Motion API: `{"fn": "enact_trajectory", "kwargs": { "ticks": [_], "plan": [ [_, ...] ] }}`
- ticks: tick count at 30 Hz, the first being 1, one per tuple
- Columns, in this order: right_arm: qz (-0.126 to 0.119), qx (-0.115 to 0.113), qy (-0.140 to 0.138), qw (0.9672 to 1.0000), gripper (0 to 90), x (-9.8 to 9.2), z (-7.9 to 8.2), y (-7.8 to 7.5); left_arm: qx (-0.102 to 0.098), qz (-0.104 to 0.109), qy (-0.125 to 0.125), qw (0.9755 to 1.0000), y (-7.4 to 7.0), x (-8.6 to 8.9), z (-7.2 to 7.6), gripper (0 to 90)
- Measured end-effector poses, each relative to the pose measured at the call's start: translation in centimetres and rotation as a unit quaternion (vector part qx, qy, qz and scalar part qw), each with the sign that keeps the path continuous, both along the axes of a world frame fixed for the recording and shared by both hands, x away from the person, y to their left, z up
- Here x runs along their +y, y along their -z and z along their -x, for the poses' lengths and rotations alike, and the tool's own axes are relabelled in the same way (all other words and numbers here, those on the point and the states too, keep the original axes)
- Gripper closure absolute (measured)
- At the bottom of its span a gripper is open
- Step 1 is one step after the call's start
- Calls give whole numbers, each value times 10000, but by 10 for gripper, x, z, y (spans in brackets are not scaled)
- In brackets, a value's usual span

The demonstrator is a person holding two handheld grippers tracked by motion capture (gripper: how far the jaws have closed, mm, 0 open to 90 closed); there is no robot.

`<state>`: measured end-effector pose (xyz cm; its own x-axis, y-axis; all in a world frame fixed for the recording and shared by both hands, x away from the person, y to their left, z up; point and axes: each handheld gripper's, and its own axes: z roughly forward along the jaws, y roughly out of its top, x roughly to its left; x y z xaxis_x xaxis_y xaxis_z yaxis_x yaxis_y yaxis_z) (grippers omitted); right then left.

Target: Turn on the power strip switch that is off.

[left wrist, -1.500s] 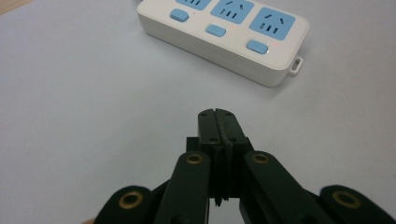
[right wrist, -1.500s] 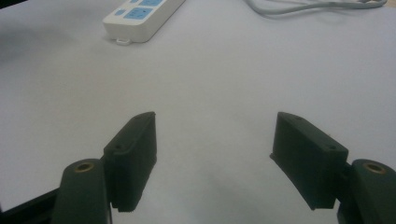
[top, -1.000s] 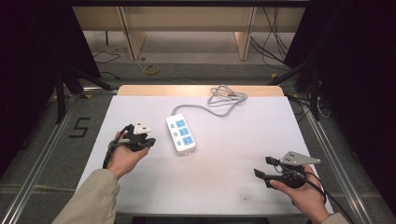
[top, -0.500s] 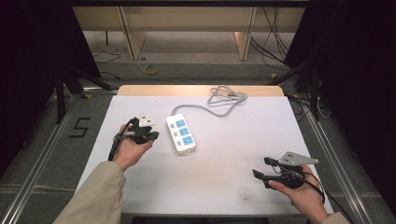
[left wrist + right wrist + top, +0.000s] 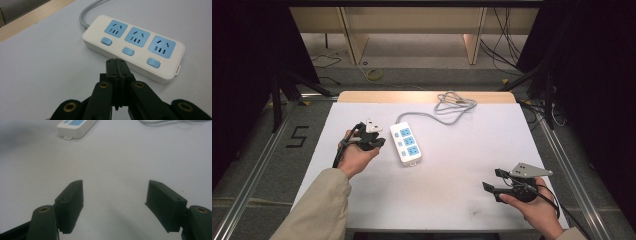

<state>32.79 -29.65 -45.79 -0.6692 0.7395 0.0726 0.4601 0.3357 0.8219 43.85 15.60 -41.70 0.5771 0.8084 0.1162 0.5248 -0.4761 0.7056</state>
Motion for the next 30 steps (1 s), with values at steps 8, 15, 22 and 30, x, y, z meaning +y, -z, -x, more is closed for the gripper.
{"fn": "enact_trajectory", "kwargs": {
  "ticks": [8,15,22,30],
  "plan": [
    [-12,20,18,10000,302,-1,0,0,12,-48,-4,10000,-2,-7,-11,899],
    [-19,36,6,10000,299,-1,0,0,14,-137,2,9999,-1,-14,-18,899],
    [-28,25,1,10000,299,-1,0,0,46,-175,14,9998,-1,-18,-25,899],
    [-35,36,-14,10000,297,-1,0,0,123,-168,-23,9998,2,-19,-30,899]
  ]
}}
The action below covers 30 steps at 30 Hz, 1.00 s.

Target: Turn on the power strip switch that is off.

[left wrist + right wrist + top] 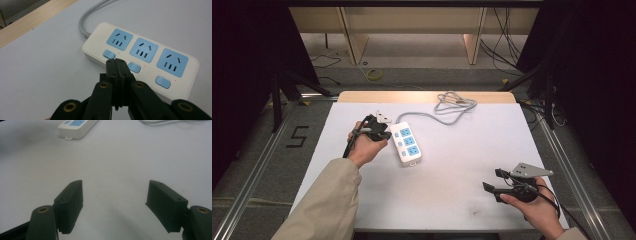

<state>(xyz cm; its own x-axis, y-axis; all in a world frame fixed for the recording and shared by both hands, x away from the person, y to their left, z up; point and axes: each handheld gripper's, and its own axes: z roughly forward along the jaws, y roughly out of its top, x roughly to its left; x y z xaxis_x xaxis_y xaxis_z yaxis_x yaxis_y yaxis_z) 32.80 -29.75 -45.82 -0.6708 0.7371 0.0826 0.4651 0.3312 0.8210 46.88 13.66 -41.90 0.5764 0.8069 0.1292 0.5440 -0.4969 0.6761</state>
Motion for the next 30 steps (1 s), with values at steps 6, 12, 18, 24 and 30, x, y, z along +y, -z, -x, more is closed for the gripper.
{"fn": "enact_trajectory", "kwargs": {
  "ticks": [6,12,18,24,30],
  "plan": [
    [1,-2,1,10000,298,0,0,0,2,-56,24,10000,-1,-3,-4,899],
    [-2,-2,0,10000,298,0,0,0,-13,-75,42,10000,0,-6,-7,899],
    [15,5,-9,10000,297,0,0,0,-14,-106,62,9999,0,-9,-11,899],
    [6,1,-1,10000,297,0,0,0,-24,-153,75,9999,0,-13,-15,899],
    [4,3,-4,10000,298,0,0,0,-8,-162,92,9998,-1,-17,-19,899]
  ]
}}
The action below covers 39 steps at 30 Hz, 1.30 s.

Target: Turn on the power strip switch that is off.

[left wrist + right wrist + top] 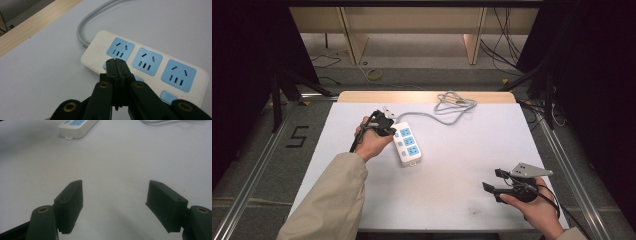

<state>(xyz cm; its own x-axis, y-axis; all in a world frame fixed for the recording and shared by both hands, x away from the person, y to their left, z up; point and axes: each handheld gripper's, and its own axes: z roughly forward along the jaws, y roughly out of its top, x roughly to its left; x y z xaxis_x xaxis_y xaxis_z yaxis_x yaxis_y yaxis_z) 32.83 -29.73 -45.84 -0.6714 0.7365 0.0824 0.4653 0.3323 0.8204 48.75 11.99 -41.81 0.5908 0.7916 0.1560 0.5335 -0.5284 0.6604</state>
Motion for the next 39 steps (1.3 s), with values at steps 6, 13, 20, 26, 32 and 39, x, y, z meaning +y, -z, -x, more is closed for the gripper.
{"fn": "enact_trajectory", "kwargs": {
  "ticks": [6,13,20,26,32,39],
  "plan": [
    [-8,-1,-4,10000,297,0,0,0,-15,-49,17,10000,-2,-3,-4,899],
    [-12,8,-1,10000,298,0,0,0,43,-124,17,9999,0,-5,-9,899],
    [-20,16,-11,10000,298,0,0,1,61,-144,-43,9999,0,-6,-14,899],
    [-26,16,-14,10000,298,0,0,1,85,-191,-40,9998,-3,-8,-18,899],
    [-22,14,-14,10000,298,0,0,1,106,-256,-28,9996,-4,-9,-22,899],
    [-12,24,-19,10000,298,0,0,1,123,-272,-40,9995,-7,-9,-25,899]
  ]
}}
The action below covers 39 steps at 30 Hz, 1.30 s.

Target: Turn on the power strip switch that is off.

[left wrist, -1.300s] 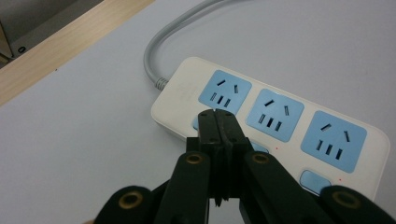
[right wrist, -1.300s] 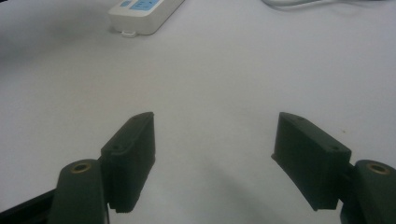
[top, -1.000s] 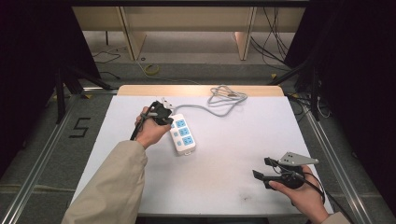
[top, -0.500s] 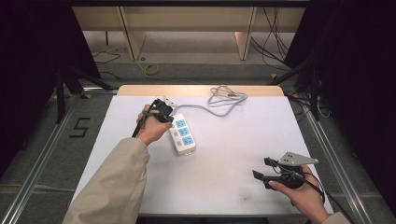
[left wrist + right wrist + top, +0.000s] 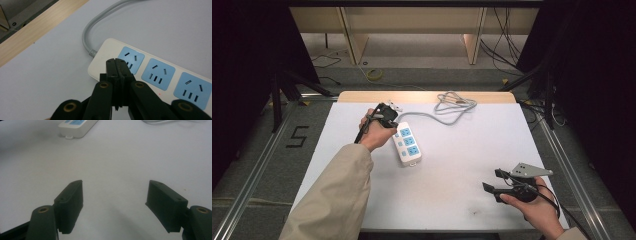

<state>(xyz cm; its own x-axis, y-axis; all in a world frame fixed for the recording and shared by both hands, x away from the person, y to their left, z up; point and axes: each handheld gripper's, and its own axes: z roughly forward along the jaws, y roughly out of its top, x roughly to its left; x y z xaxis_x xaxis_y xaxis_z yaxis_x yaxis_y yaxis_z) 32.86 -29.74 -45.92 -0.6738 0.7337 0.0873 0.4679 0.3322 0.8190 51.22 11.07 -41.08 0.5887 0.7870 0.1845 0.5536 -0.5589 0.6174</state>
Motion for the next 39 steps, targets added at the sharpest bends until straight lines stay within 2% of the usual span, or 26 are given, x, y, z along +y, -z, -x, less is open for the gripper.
{"fn": "enact_trajectory", "kwargs": {
  "ticks": [7,18,27,34,39],
  "plan": [
    [-7,-4,6,10000,298,0,0,0,-4,-45,18,10000,-4,-3,-3,899],
    [-6,0,-3,10000,298,0,0,0,94,-67,-53,9999,-1,-1,-9,899],
    [-13,4,2,10000,298,0,0,0,160,-154,-39,9997,-4,-3,-14,899],
    [-9,13,-3,10000,298,-1,0,0,369,-316,-17,9988,3,-5,-19,899],
    [3,13,-8,10000,298,-1,0,0,454,-351,-22,9983,8,-8,-21,899]
  ]
}}
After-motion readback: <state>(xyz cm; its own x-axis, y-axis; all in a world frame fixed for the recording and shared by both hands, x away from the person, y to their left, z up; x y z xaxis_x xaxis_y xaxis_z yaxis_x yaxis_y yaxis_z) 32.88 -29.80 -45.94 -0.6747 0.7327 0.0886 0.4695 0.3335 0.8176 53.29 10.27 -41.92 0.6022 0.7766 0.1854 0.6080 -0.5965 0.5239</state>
